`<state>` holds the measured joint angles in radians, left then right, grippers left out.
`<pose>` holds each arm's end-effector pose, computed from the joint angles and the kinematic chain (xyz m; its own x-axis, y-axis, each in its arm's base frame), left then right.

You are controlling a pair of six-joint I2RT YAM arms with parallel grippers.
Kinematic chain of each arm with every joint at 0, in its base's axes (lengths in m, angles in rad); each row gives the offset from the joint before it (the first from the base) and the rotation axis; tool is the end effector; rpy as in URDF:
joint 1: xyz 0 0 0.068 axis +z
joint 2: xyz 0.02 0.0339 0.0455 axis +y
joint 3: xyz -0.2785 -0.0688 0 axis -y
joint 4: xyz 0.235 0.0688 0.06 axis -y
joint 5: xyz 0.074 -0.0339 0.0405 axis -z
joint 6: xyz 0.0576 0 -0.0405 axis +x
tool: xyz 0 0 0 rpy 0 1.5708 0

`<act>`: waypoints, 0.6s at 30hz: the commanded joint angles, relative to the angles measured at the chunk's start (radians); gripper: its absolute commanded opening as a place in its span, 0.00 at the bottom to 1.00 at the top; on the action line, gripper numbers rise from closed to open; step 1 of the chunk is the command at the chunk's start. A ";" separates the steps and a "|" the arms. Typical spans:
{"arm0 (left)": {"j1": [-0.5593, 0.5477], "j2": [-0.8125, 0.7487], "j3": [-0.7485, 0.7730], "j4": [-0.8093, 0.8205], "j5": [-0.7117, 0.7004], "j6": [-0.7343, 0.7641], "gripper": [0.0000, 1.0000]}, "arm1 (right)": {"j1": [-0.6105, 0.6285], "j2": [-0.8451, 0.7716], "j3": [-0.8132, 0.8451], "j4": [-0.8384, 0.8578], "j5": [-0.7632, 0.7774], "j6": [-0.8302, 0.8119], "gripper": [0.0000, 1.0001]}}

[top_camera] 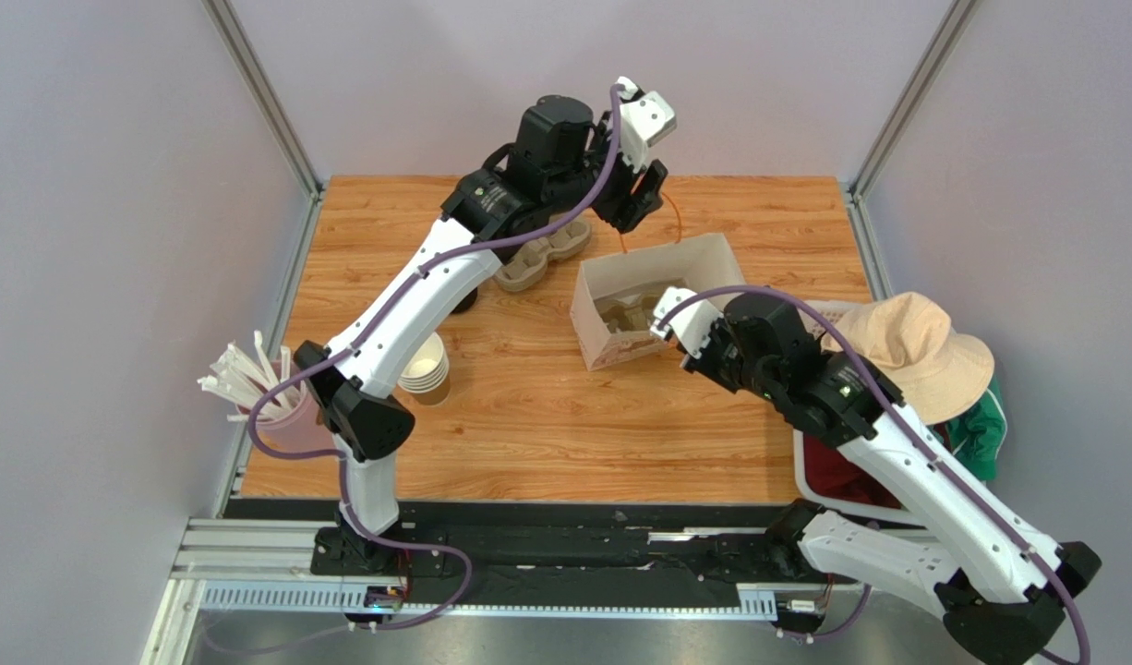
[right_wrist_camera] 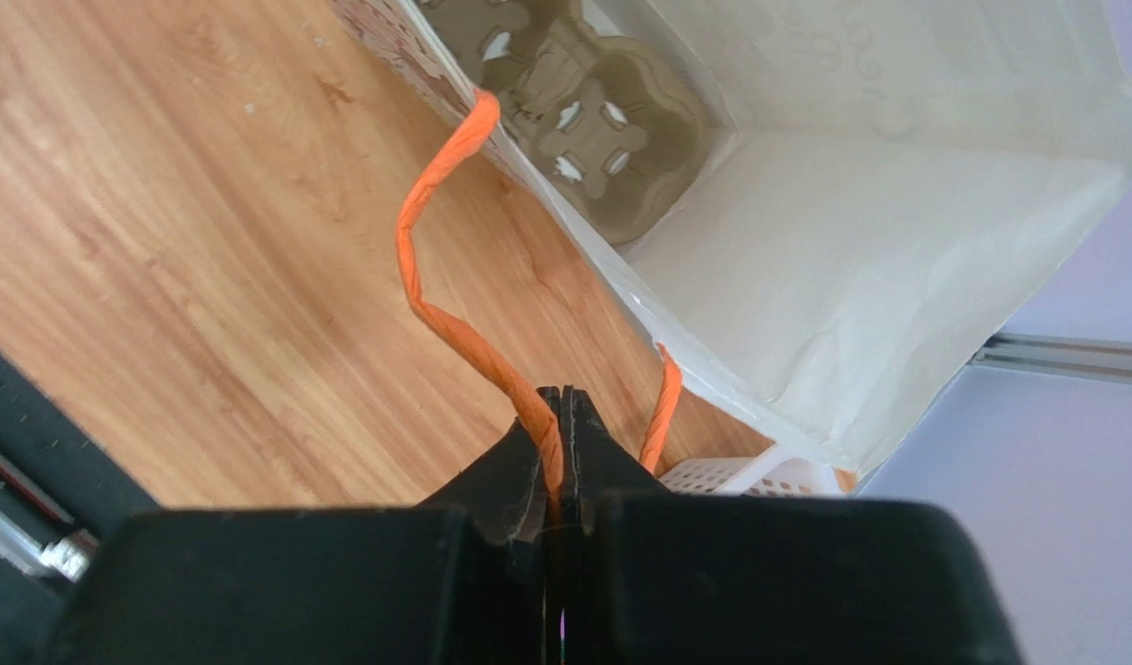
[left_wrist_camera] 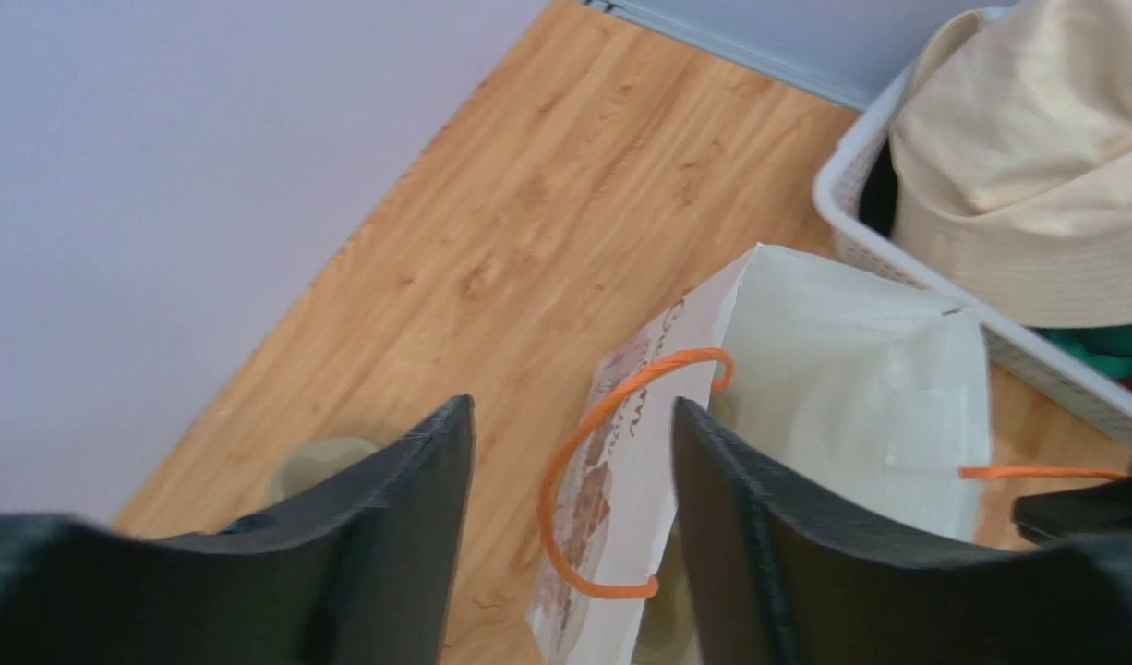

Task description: Pack the takeout coffee

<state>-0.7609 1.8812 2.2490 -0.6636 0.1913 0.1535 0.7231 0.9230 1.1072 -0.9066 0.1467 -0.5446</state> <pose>0.3022 -0.3028 0.4811 -0.0850 0.2882 -0.9538 0.8315 0.5480 0.0915 0.1332 0.1063 0.3510 -0.1275 -0.7961 -0.5916 -0.7464 0.4698 -0.4713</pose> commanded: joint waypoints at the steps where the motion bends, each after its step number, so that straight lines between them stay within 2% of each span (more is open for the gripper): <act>1: 0.046 0.019 0.030 0.071 -0.096 -0.057 0.93 | -0.001 0.071 -0.004 0.175 0.125 0.064 0.07; 2: 0.057 0.015 0.034 0.073 -0.130 -0.092 0.98 | -0.002 0.082 -0.006 0.192 0.142 0.072 0.08; 6: 0.133 -0.011 0.067 0.076 -0.141 -0.144 0.98 | -0.005 0.114 0.016 0.271 0.156 0.095 0.22; 10: 0.172 -0.077 0.075 0.076 -0.107 -0.132 0.99 | -0.011 0.128 0.069 0.311 0.156 0.104 0.61; 13: 0.198 -0.126 0.067 0.058 -0.069 -0.112 0.99 | -0.017 0.149 0.136 0.321 0.156 0.104 0.82; 18: 0.230 -0.218 -0.109 0.058 -0.052 -0.062 0.99 | -0.045 0.184 0.264 0.333 0.137 0.126 0.92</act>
<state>-0.5426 1.7851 2.2341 -0.6266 0.1051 0.0532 0.7002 1.0931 1.2480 -0.6579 0.2817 -0.4557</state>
